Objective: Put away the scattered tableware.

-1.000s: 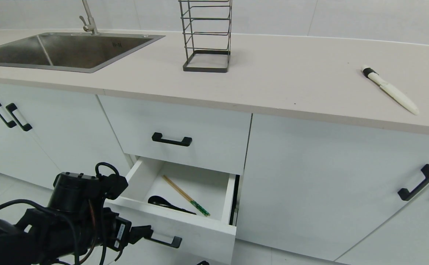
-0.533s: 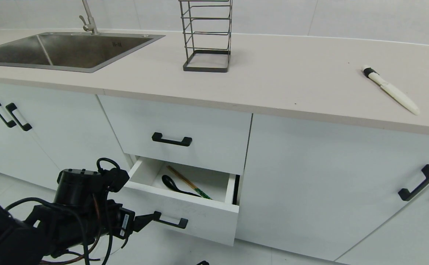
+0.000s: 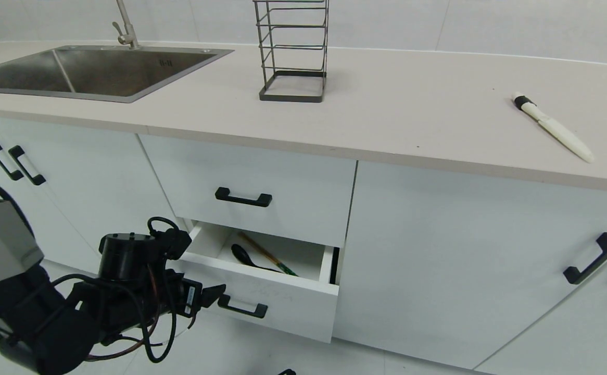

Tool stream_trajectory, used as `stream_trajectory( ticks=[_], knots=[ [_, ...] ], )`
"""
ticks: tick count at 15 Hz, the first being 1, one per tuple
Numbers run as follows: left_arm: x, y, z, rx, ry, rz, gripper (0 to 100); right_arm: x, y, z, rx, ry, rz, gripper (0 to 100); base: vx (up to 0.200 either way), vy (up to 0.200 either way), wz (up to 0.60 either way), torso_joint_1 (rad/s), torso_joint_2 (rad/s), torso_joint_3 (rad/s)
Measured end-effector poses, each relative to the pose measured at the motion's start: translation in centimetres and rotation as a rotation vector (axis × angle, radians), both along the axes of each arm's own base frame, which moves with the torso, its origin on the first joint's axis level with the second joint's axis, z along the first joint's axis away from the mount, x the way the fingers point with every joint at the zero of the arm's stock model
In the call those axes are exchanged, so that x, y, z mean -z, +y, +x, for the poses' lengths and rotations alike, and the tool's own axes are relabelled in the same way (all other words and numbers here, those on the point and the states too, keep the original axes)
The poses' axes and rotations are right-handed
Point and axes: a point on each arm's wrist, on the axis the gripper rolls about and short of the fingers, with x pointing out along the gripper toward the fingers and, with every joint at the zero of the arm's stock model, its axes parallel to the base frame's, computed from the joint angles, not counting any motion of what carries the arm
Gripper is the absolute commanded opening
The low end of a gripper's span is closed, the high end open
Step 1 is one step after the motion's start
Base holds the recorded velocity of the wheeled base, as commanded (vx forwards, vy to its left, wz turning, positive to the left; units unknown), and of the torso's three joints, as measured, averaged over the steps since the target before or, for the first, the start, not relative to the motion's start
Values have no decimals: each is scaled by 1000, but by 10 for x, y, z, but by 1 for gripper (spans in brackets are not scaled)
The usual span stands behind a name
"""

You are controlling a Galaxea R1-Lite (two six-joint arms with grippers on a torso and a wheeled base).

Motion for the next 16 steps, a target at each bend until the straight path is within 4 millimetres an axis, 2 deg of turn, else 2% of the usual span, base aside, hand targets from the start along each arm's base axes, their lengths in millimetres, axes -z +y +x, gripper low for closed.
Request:
stream_trajectory(
  ticks=[7,16],
  knots=[
    [6,-4,34,4,-69,-33,100,0,0,0,1,0,0,100,0,0,0,0,0,0],
    [-4,-2,64,-20,-157,-52,100,0,0,0,0,1,0,100,0,0,0,0,0,0]
  ],
)
